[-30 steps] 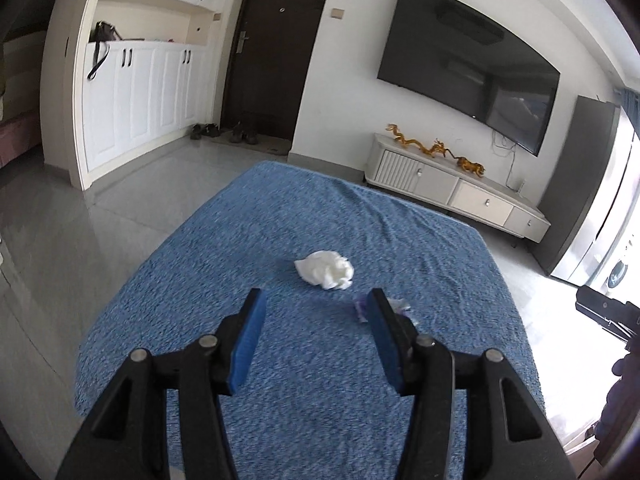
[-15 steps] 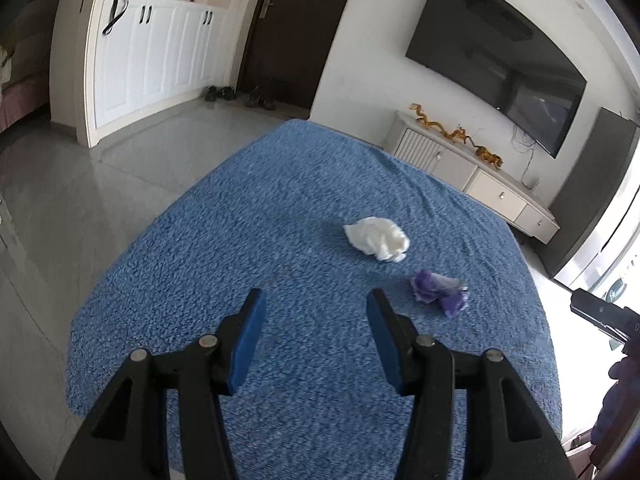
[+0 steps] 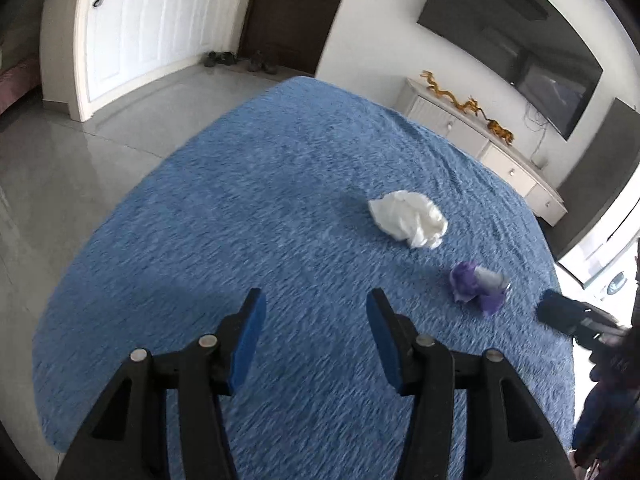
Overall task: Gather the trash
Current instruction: 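Grasp the purple wrapper with the right tool while the left tool grasps the white tissue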
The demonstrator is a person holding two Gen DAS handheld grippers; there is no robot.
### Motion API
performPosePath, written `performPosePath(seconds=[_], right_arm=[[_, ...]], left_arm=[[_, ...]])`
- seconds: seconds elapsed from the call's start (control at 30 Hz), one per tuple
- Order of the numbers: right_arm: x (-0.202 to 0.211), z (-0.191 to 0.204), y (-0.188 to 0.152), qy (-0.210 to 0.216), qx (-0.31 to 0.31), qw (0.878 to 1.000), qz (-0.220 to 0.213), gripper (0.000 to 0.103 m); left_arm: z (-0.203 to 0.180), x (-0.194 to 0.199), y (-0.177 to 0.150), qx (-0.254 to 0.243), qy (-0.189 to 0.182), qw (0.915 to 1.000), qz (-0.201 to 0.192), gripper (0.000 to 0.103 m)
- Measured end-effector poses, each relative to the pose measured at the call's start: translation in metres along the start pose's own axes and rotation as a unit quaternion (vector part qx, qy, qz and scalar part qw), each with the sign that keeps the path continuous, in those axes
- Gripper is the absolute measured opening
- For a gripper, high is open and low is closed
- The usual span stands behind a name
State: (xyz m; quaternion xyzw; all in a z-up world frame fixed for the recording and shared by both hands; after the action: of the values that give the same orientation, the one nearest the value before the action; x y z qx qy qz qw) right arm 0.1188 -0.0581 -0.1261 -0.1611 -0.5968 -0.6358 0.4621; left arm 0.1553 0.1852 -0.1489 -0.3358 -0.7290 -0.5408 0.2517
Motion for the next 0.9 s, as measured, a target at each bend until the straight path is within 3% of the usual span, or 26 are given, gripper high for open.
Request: performPosePath(seconds=[0.17,0.37,0.5,0.6,0.63,0.73,0.9], right_arm=[[-0.026,0.017,0.006,0.016,0.059,0.998,0.011,0.064],[-0.053,0.025,0.008,0.038,0.099,0.994,0.025,0.064],[-0.064,0.028,0.007,0.054,0.117,0.991,0.027,0.049],[-0.068,0.025,0.007,0.06,0.111,0.992,0.021,0.038],[-0.068,0.023,0.007,0.062,0.107,0.992,0.019,0.032],[-0.064,0.013,0.004,0.069,0.088,0.994,0.015,0.029],[-0.048,0.003,-0.006,0.066,0.073,0.995,0.007,0.028]], left_arm=[[-0.022,-0.021,0.032,-0.008,-0.045,0.999,0.003,0.051],[-0.051,-0.064,0.052,-0.03,-0.095,0.994,0.046,0.054],[-0.062,-0.086,0.052,-0.025,-0.134,0.988,0.072,0.054],[-0.072,-0.091,0.052,-0.044,-0.139,0.9874,0.061,0.052],[-0.074,-0.091,0.051,-0.05,-0.139,0.9872,0.06,0.05],[-0.087,-0.092,0.044,-0.073,-0.146,0.9845,0.064,0.019],[-0.099,-0.084,0.038,-0.084,-0.14,0.9851,0.054,0.014]])
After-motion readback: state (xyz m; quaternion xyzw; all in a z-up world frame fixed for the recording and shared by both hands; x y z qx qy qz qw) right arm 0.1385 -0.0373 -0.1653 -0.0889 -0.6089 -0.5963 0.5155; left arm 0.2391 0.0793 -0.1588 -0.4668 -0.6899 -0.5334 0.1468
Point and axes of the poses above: each gripper's, at about its wrist camera, not at the fingertips, and x roughly against the way its jaws point, z to its left, y to its top, the point moved 7 cm from there along -x, roughly the way its jaws point, and after that the axes turned 1 degree about -z, right-handed, at the moved point
